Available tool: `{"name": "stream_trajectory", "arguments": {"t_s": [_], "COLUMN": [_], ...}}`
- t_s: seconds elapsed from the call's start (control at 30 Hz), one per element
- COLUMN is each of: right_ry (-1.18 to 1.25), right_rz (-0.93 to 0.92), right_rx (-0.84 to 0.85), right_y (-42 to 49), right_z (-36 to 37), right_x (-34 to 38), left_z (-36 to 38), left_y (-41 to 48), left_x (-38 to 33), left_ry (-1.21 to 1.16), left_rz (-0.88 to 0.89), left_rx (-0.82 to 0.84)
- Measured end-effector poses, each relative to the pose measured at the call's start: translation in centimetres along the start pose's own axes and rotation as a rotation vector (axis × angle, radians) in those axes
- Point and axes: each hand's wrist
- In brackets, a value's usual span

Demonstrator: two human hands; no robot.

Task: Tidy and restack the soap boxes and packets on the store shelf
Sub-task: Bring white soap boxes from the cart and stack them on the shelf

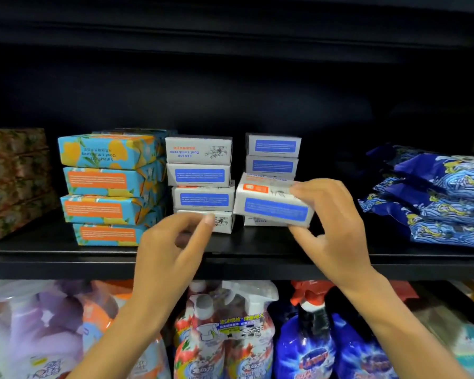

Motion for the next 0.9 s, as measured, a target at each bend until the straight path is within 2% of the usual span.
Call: {"name": "stream_trajectory", "arguments": {"t_s": [0.07,0.2,0.3,0.37,0.47,0.5,0.57,0.67,0.77,0.9], "right_ry": [0.020,-0.029,0.028,0.108,0.367,0.445,0.463,0.282,0.018,-0.026], "right_rz": [-0.123,-0.288,-0.250,-0.115,0.226,0.278,0.225,0.055,-0.180,-0.328], "right_rx": [-0.072,-0.091,0.002,0.118,0.291,0.349,0.413,0.313,0.111,-0.023], "right_y": [-0.3,-0.9,-0.9,-0.6,0.3,0.7,1.0,1.1,0.7,0.3], "right_z": [0.0,0.1,-0.5,-1.3,-2.6,-3.0,-3.3,-3.4,-3.1,-3.0], "right_x": [0.6,1.3,1.5,1.5,1.2,1.0,0.8,1.2,1.4,1.5], "left_z": [0.0,0.5,0.5,0.6,0.9,1.1,1.3,1.3,0.9,0.7], "left_y": [0.7,1.4,1.1,0.6,-0.2,-0.5,-0.7,-0.6,-0.3,0.1], "left_x": [-1.7,-3.8,-3.9,-3.7,-3.7,-3.8,-3.9,-3.7,-3.8,-4.3], "left_ry": [-0.254,-0.520,-0.672,-0.594,-0.355,-0.334,-0.309,-0.326,-0.459,-0.643], "left_rz": [-0.106,-0.296,-0.343,-0.236,0.017,0.073,0.156,0.159,-0.079,-0.261], "left_rx": [0.011,0.371,0.356,0.238,0.119,0.119,0.117,0.140,0.232,0.408]}}
Point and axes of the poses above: each hand's wrist, its own y-axis towards the middle knuckle, its own z-axis out of the palm, x = y × z, and after that the axes turned 1 degree about y, right-handed
